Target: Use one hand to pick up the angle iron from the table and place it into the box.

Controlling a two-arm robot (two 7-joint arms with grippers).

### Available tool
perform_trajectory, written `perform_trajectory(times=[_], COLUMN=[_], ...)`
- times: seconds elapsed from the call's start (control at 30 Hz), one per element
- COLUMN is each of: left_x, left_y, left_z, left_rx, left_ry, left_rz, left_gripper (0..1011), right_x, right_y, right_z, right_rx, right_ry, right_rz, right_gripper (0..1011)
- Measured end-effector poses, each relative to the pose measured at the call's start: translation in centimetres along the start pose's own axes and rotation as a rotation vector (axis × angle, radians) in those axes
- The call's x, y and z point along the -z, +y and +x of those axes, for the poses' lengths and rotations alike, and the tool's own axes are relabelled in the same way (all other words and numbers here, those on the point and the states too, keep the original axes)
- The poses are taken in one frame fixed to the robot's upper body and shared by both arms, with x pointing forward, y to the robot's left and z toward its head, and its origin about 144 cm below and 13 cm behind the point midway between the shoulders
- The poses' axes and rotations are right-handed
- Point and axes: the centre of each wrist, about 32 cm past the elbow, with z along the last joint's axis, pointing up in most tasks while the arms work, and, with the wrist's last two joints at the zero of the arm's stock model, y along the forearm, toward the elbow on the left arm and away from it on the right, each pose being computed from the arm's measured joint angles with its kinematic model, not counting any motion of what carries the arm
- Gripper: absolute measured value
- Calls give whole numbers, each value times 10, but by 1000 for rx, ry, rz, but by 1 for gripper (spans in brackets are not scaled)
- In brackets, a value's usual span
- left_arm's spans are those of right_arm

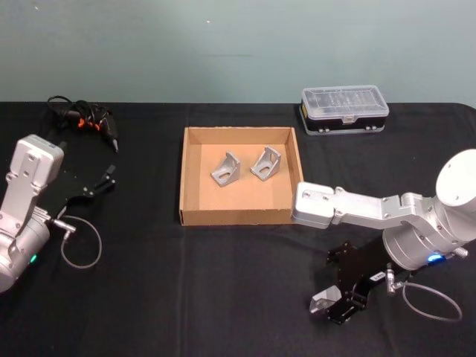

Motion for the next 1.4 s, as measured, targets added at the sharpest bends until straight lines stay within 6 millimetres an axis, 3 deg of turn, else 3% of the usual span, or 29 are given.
perform_trajectory(times=[0.3,0.7,0.83,1.4], left_x=[0,0,0,0], left_y=[0,0,0,0], left_z=[0,0,0,0], left_rx=[0,0,0,0], left_ry=[0,0,0,0], left_rz=[0,0,0,0], left_gripper=[1011,1011,1011,1011], right_x=[0,0,0,-1], right_y=[0,0,0,-1], right_z=[0,0,0,0], right_rx=[-2,-3,-4,10], right_ry=[-1,-2,-2,9], right_rz=[1,2,2,4], right_gripper=[669,265,226,226])
